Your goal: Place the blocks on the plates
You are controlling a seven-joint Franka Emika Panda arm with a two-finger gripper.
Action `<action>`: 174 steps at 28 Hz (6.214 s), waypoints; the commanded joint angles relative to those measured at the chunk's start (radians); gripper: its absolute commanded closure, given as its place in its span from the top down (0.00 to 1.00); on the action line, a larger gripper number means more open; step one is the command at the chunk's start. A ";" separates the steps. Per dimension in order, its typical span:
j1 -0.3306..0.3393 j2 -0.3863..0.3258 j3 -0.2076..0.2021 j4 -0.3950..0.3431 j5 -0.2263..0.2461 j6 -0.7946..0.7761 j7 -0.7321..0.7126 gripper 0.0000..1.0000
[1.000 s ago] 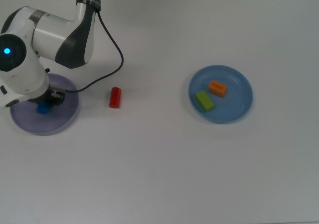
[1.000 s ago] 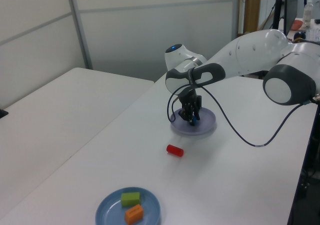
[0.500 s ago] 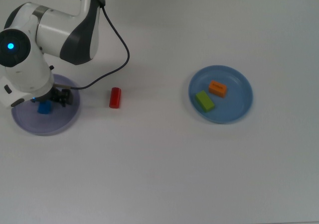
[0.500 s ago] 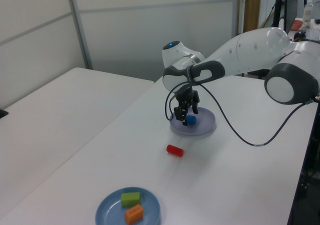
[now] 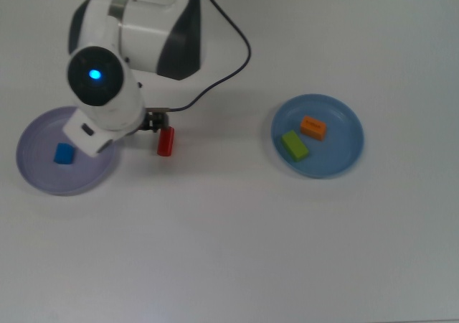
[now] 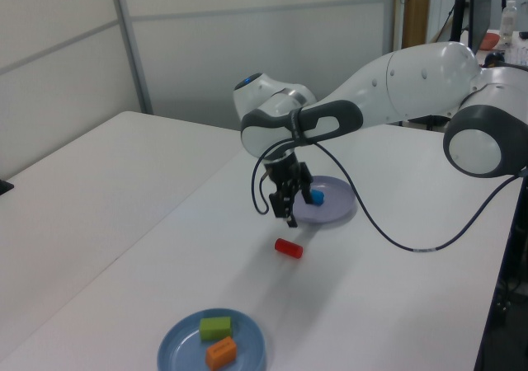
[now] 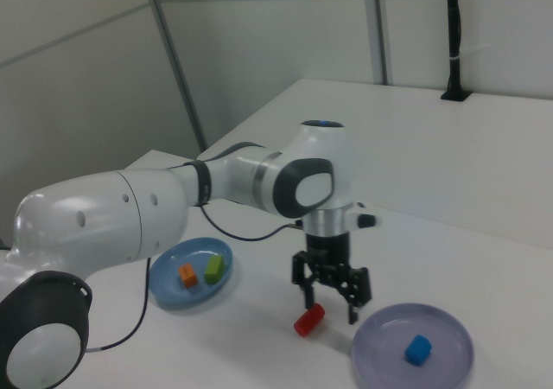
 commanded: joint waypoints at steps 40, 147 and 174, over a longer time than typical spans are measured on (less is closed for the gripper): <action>0.030 0.037 0.037 -0.013 0.056 0.011 -0.026 0.00; 0.027 -0.246 -0.014 -0.003 0.066 -0.011 0.000 1.00; -0.002 -0.239 -0.014 0.003 0.043 -0.011 -0.011 1.00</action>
